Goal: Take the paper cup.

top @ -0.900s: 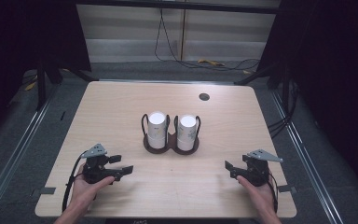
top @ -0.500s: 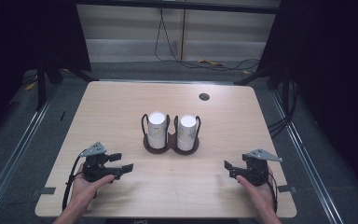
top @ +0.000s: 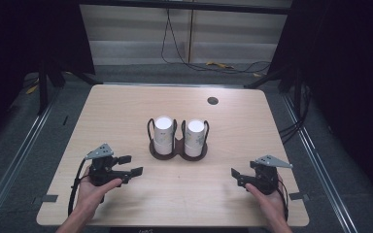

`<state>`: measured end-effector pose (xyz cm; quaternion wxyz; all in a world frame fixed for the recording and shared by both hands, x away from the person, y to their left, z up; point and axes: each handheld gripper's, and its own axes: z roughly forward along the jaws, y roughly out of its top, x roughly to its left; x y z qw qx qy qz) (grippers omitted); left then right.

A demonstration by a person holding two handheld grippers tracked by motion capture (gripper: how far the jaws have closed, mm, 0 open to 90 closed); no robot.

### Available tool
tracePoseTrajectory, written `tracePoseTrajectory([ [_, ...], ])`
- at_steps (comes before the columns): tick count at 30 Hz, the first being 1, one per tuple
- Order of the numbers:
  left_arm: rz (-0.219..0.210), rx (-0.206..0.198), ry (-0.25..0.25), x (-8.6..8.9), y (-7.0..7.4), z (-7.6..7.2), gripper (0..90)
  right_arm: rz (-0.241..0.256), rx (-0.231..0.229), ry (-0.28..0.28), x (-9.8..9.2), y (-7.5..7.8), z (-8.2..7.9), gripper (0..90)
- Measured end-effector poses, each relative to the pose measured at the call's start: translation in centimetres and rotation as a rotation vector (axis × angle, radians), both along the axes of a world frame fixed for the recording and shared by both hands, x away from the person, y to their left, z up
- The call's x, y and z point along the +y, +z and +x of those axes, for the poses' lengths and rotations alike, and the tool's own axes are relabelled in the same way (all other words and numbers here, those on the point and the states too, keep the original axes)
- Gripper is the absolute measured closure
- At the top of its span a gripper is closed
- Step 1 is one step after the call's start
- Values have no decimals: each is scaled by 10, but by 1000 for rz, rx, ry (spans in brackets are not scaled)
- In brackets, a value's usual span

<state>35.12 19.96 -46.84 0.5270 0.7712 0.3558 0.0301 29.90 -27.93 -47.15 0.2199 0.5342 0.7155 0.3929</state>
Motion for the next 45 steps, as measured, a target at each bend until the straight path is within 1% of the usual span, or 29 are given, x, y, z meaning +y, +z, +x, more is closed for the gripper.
tracePoseTrajectory([
  [1,5,-12,-9,0,5,0,252,4,0,2,1,1,0,176],
  [5,13,-48,-30,-2,16,1,263,-3,5,19,5,0,0,181],
  [6,13,-48,-30,-2,16,1,271,-1,6,26,6,0,0,180],
  [7,21,-57,-25,-4,22,3,273,3,7,31,6,0,0,177],
  [8,21,-61,-26,-5,24,4,273,2,3,30,7,0,0,176],
  [10,7,-65,-15,-8,27,7,273,4,-3,30,7,1,0,175],
  [12,15,-68,3,-9,31,9,271,4,-5,27,6,1,-1,174],
  [13,7,-68,8,-10,32,11,271,0,-1,23,5,1,-1,174],
  [14,-13,-72,9,-9,34,13,271,3,6,22,5,1,-1,175],
  [16,-15,-73,14,-9,36,14,271,5,10,25,4,0,-2,174],
  [17,-16,-83,24,-9,41,17,271,3,11,29,4,0,-1,175],
  [18,-22,-85,24,-9,44,19,271,2,12,31,4,0,-1,176],
  [20,-23,-90,20,-10,46,20,271,1,14,33,5,-1,0,176],
  [21,-32,-96,9,-12,52,23,271,0,17,37,5,-1,0,176],
  [23,-43,-102,-2,-15,56,25,271,0,17,45,6,-1,1,176],
  [24,-43,-102,-2,-15,56,25,271,0,17,45,6,-1,1,176],
  [25,-42,-100,-17,-18,60,28,271,0,14,49,7,0,0,176],
  [26,-45,-99,-18,-19,61,29,270,1,12,51,7,0,0,176],
  [30,-31,-106,-20,-25,65,35,267,2,11,53,7,0,0,176],
  [31,-21,-108,-20,-28,67,37,267,4,13,53,8,0,0,176],
  [32,-19,-109,-27,-32,69,41,259,0,14,51,8,0,0,177],
  [34,-17,-107,-35,-33,70,42,259,2,14,52,8,0,0,178],
  [36,-15,-115,-42,-37,74,46,259,1,15,51,8,0,0,178],
  [38,-4,-133,-46,-40,80,50,289,4,13,51,7,0,0,178],
  [40,-7,-141,-41,-41,82,51,306,1,13,53,7,0,0,179],
  [41,-14,-149,-36,-42,87,56,311,3,15,53,7,0,0,179],
  [42,-11,-154,-35,-43,89,59,312,3,14,54,7,0,0,178],
  [45,17,-155,-36,-48,91,66,315,4,14,57,8,0,0,179],
])
